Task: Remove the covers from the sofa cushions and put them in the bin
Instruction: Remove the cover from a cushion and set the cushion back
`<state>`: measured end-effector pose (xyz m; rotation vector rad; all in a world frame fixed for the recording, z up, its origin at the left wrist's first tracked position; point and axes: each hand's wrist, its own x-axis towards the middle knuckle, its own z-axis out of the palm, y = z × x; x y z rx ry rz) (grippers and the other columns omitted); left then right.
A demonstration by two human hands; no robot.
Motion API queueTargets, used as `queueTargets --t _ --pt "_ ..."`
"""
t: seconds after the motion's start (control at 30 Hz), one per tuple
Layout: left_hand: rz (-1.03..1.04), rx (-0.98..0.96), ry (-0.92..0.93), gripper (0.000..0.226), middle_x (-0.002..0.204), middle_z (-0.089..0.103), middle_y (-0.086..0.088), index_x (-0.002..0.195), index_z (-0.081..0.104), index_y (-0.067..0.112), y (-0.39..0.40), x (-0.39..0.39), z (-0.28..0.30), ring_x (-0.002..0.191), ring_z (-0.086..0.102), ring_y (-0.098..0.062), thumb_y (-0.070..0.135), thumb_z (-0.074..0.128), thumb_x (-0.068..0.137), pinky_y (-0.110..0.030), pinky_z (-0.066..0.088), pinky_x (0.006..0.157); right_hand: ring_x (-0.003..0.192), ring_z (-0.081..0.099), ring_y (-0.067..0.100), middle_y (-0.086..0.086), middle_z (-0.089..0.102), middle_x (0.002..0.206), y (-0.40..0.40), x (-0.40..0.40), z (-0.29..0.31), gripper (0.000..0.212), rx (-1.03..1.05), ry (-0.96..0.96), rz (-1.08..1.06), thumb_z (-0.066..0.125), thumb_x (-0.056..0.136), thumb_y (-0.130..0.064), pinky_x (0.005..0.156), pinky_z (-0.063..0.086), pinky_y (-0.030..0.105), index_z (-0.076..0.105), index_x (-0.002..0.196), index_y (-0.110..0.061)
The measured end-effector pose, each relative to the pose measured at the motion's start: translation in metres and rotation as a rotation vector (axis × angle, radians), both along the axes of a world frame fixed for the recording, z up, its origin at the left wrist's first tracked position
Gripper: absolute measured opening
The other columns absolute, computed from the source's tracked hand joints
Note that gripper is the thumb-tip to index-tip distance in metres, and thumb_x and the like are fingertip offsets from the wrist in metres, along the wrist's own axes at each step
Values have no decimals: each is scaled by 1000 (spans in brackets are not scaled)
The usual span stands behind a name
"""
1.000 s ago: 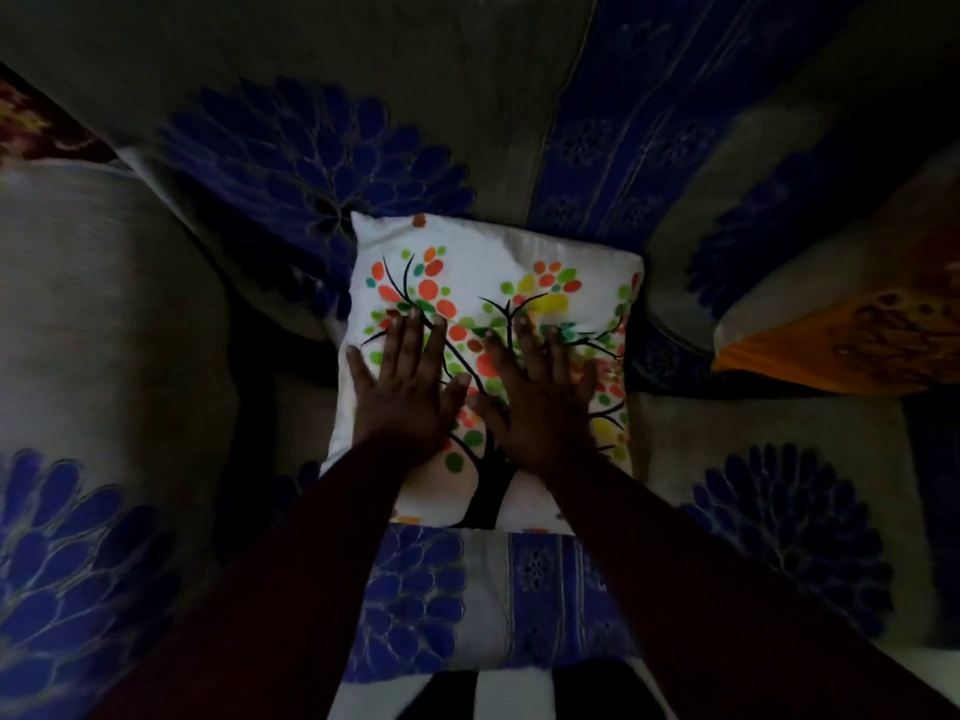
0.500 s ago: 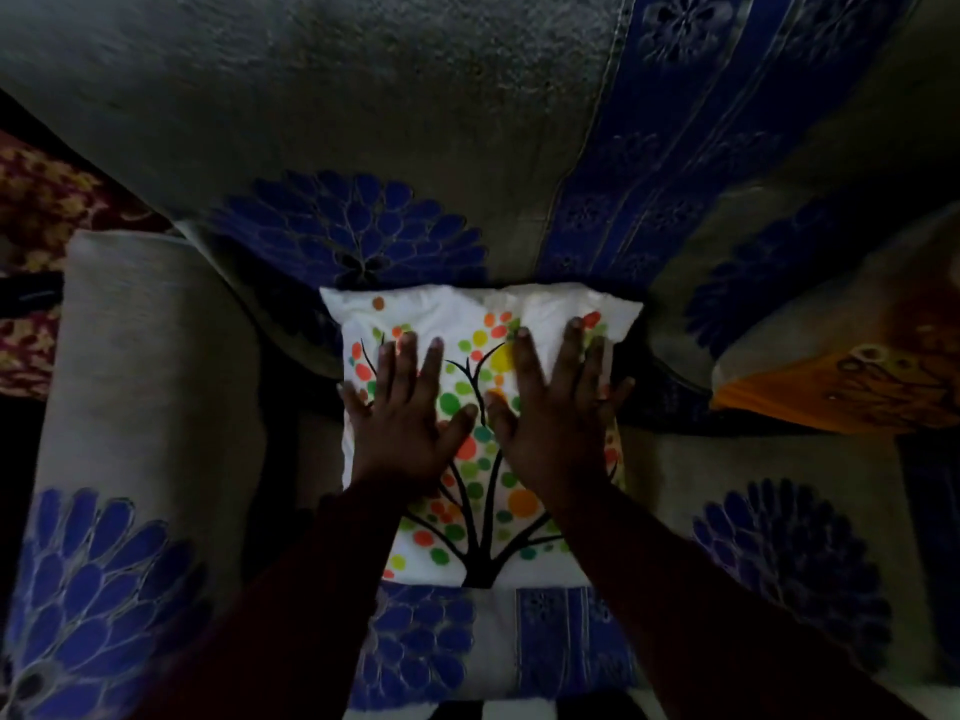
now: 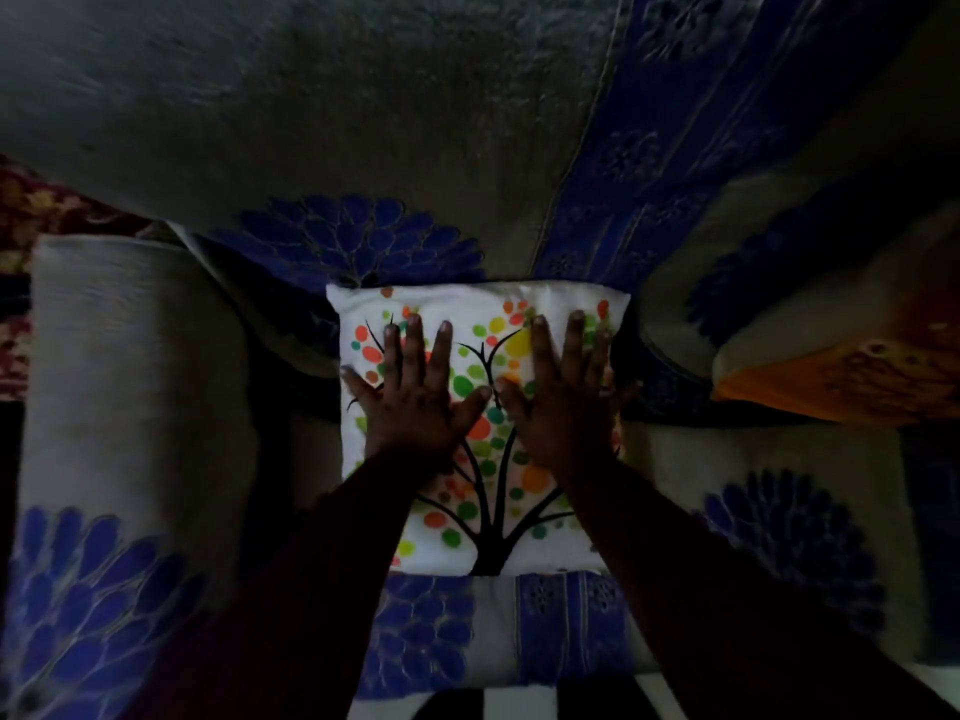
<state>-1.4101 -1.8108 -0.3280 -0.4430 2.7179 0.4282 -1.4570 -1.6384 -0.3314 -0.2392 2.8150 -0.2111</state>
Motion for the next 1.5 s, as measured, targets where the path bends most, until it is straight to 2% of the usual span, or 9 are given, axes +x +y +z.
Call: queueTargets --t 0.13,0.23,0.4,0.57,0.63,0.83,1.0,1.27,1.5 --pt "-42 -8 46 90 167 -17 -2 159 -5 36 4 65 34 153 -18 -29 82 28 89 -78 -3 110 154 -4 41 12 -5 169 34 69 36 93 -89 -33 86 31 89 -84 110 19 75 5 161 -32" --pt "-72 -23 -104 101 166 -22 4 156 -14 41 6 113 -7 152 -19 -31 91 31 81 -84 6 103 152 -13 41 4 -15 168 50 108 -1 99 -26 -191 127 27 80 -93 103 14 84 -2 159 -41" --pt "-59 -97 -177 100 163 -30 6 154 -17 43 6 91 -73 151 -23 -32 92 26 78 -84 8 101 148 -29 39 -2 -32 163 31 85 -64 100 83 -279 102 27 77 -96 101 5 86 -18 153 -49" --pt "-80 -108 -2 102 168 -14 -3 159 -3 37 7 84 7 154 -11 -34 92 27 78 -83 -4 105 151 14 45 12 18 166 42 75 7 95 -37 -57 148 36 81 -91 107 20 77 29 157 -34" --pt "-106 -99 134 98 168 -5 -8 160 2 34 1 60 32 155 -3 -33 86 33 83 -79 -5 108 149 21 45 15 26 163 35 44 29 85 -141 67 126 38 88 -82 108 23 75 37 154 -29" --pt "-151 -107 163 91 167 -16 -4 159 -9 33 -17 -28 -6 153 -17 -27 74 35 92 -76 3 110 152 -17 41 3 -15 168 -4 -30 -3 83 -69 19 144 29 91 -81 105 9 83 1 159 -43" --pt "-147 -189 100 93 168 -1 -9 159 -8 32 -20 -18 -94 154 -11 -29 75 36 89 -80 1 107 152 -14 41 7 -6 169 -4 -23 -83 80 -16 55 168 34 92 -79 105 7 82 9 159 -43" --pt "-86 -30 137 89 167 -17 2 158 -11 37 -11 3 -1 153 -18 -23 75 35 93 -77 0 110 153 -16 36 -2 -16 168 8 -7 -4 84 -129 -26 115 29 90 -82 107 9 81 -2 158 -44" --pt "-43 -168 73 91 167 -16 -1 158 -13 34 -3 8 -74 153 -17 -27 79 27 90 -82 4 105 153 -11 41 8 -7 169 4 7 -74 89 -40 65 92 29 90 -84 107 8 79 6 161 -36"
